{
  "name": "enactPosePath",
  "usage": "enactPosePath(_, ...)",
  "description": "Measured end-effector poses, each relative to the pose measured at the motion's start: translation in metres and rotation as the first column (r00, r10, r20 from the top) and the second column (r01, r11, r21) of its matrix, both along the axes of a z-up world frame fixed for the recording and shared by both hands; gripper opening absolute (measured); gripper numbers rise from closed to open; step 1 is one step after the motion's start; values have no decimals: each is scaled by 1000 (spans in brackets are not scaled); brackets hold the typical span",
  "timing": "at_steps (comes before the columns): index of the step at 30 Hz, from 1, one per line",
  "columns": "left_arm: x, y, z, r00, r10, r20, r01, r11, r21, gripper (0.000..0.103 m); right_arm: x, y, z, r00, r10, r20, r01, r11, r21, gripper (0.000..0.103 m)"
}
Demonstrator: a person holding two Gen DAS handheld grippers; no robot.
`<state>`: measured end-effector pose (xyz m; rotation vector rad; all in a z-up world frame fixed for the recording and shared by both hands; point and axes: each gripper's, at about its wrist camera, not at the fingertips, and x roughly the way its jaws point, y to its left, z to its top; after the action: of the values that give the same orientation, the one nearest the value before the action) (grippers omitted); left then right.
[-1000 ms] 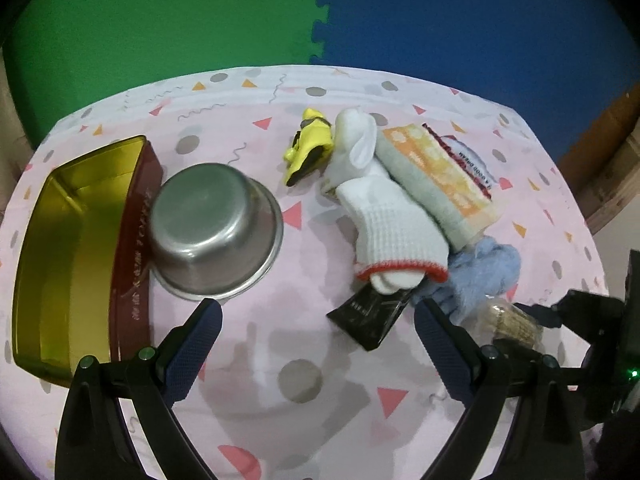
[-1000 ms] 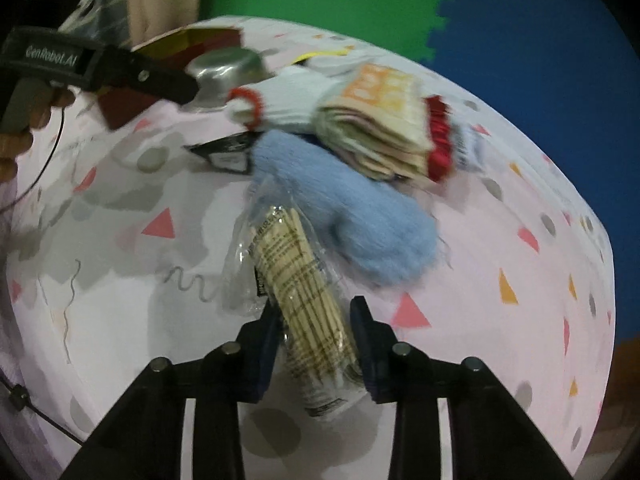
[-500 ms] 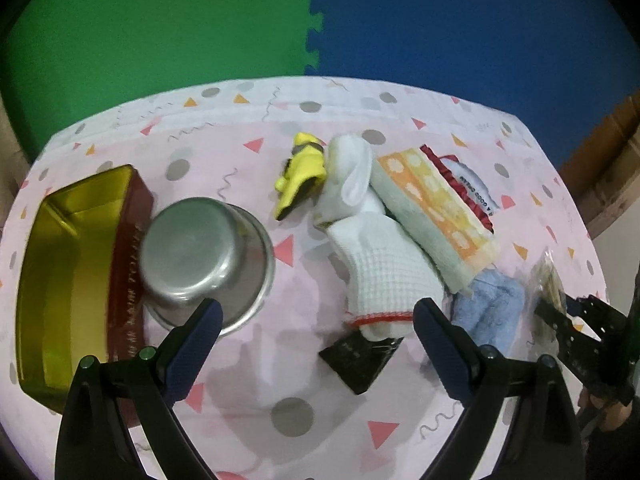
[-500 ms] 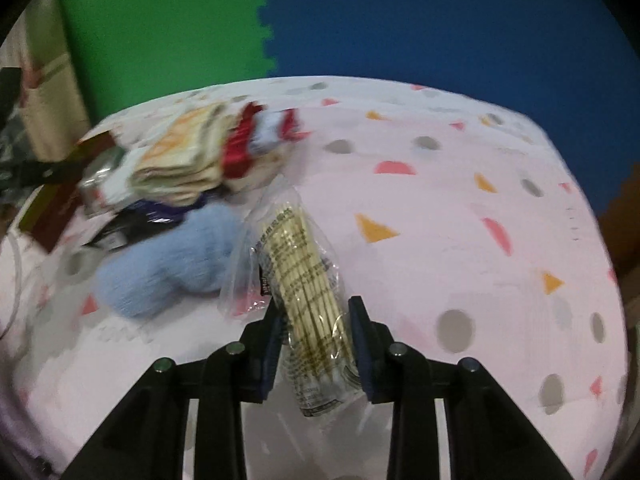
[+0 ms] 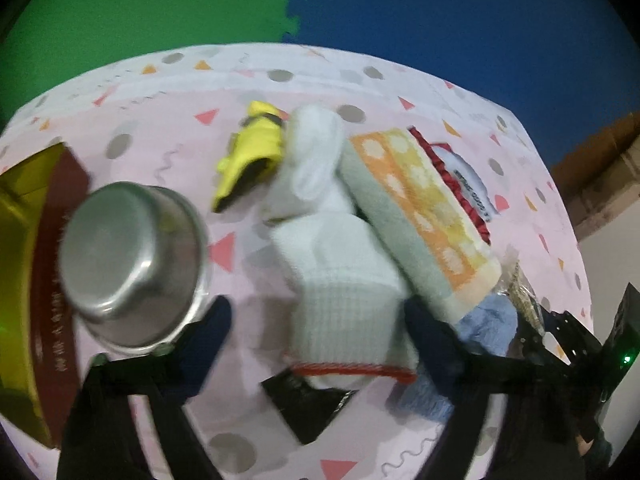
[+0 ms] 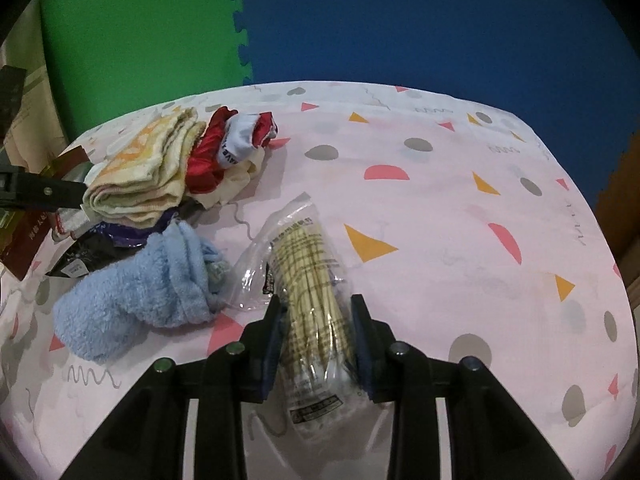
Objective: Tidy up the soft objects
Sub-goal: 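Grasp the white knit glove with the left gripper and lift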
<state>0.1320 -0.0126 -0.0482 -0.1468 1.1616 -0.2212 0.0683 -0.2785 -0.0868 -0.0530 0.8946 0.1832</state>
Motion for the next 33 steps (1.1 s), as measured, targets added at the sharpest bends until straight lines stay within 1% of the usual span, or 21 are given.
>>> enactPosePath(1, 1, -2, -2, 1000, -13, -10, 12, 1000, -25, 51, -1, 1, 0, 1000, 2, 3, -1, 1000, -4, 34)
enactPosePath(2, 2, -2, -3, 1000, -17, -16, 16, 998, -67, 45, -1, 1, 0, 1000, 2, 4, -2, 1000, -8, 34)
enactPosePath(3, 3, -2, -3, 1000, -14, -22, 12, 996, -88, 40, -1, 2, 0, 1000, 2, 5, -2, 1000, -10, 34)
enactPosePath(4, 4, -3, -1, 1000, -16, -24, 14, 996, -88, 35, -2, 2, 0, 1000, 2, 6, -2, 1000, -9, 34)
enactPosePath(5, 4, -4, 1, 999, -25, -22, 23, 996, -85, 32, -2, 2, 0, 1000, 2, 6, -2, 1000, -8, 34)
enactPosePath(7, 0, -4, 9, 999, -40, -9, 39, 996, -79, 23, -2, 2, 0, 1000, 2, 6, -2, 1000, -9, 34)
enactPosePath(12, -14, 1, 27, 998, -55, 5, 55, 997, -53, 21, -1, 2, -1, 1000, 3, 6, -2, 1000, -10, 34)
enactPosePath(16, -31, 7, 46, 996, -90, 26, 90, 996, -23, 21, -1, 1, -1, 1000, 3, 7, -3, 1000, -11, 34)
enactPosePath(18, -37, 9, 54, 994, -103, 32, 104, 994, -30, 21, -2, 2, -1, 1000, 3, 8, -2, 1000, -15, 34)
enactPosePath(19, -41, 12, 62, 993, -110, 43, 112, 993, -44, 21, -2, 2, 0, 1000, 3, 8, -3, 1000, -17, 34)
enactPosePath(21, -47, 15, 73, 991, -117, 64, 120, 992, -45, 21, -2, 3, 0, 1000, 3, 8, -2, 1000, -20, 34)
enactPosePath(22, -51, 16, 80, 989, -123, 84, 126, 991, -36, 21, -2, 3, 0, 1000, 2, 8, -2, 1000, -19, 34)
enactPosePath(25, -61, 26, 101, 982, -128, 140, 125, 992, 27, 21, -2, 3, 0, 1000, 3, 7, -3, 1000, -17, 34)
enactPosePath(26, -62, 30, 104, 980, -125, 152, 121, 992, 39, 21, -2, 3, 0, 1000, 3, 7, -3, 1000, -16, 34)
enactPosePath(29, -63, 52, 117, 976, -96, 195, 76, 991, 107, 21, -2, 3, 0, 1000, 2, 8, -2, 1000, -20, 34)
enactPosePath(33, -54, 101, 120, 977, 10, 214, -48, 984, 172, 21, -2, 3, 0, 1000, 2, 8, -2, 1000, -19, 34)
